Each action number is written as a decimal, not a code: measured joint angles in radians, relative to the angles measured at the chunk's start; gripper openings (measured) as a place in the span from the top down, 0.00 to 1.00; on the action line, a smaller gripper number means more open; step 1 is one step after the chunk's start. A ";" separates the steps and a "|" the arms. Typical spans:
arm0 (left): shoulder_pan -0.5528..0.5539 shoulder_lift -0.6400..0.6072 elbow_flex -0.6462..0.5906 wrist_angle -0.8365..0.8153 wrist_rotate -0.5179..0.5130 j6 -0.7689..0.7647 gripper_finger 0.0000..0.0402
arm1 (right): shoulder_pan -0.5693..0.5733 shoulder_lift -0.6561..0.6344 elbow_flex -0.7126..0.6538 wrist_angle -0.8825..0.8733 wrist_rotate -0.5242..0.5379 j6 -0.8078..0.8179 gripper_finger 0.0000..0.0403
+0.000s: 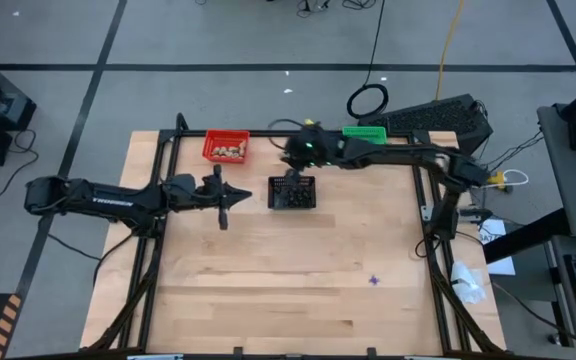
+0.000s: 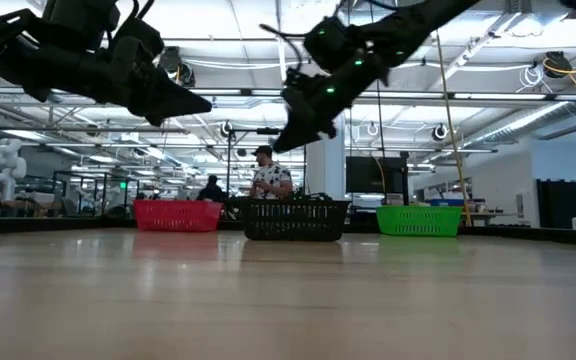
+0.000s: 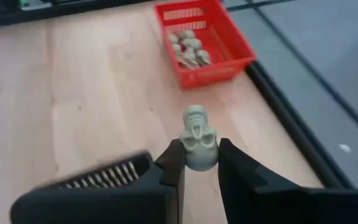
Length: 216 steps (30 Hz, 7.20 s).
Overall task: Sort Halloween decoration
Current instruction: Put the white skull toy into the orange bin, then put the violet spider toy into the green bin
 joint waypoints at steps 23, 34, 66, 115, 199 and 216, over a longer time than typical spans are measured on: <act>0.000 -0.326 -0.146 -0.027 0.000 -0.025 1.00 | -0.023 0.731 0.936 -0.152 -0.039 0.196 0.88; 0.000 -0.326 -0.146 -0.033 0.000 -0.025 1.00 | -0.042 0.790 0.948 -0.155 -0.037 0.244 0.85; 0.000 -0.326 -0.146 -0.036 0.008 -0.018 1.00 | 0.047 0.666 0.892 -0.131 0.007 0.033 1.00; 0.000 -0.326 -0.145 0.001 0.057 0.036 1.00 | 0.897 -0.418 -0.462 -0.605 -0.068 1.024 0.97; 0.000 -0.326 -0.145 -0.002 0.053 0.059 1.00 | 0.966 -0.354 -0.700 -0.451 0.129 1.100 0.91; 0.000 -0.326 -0.145 0.002 0.053 0.054 1.00 | 0.766 -0.486 -0.622 -0.514 0.268 0.881 0.99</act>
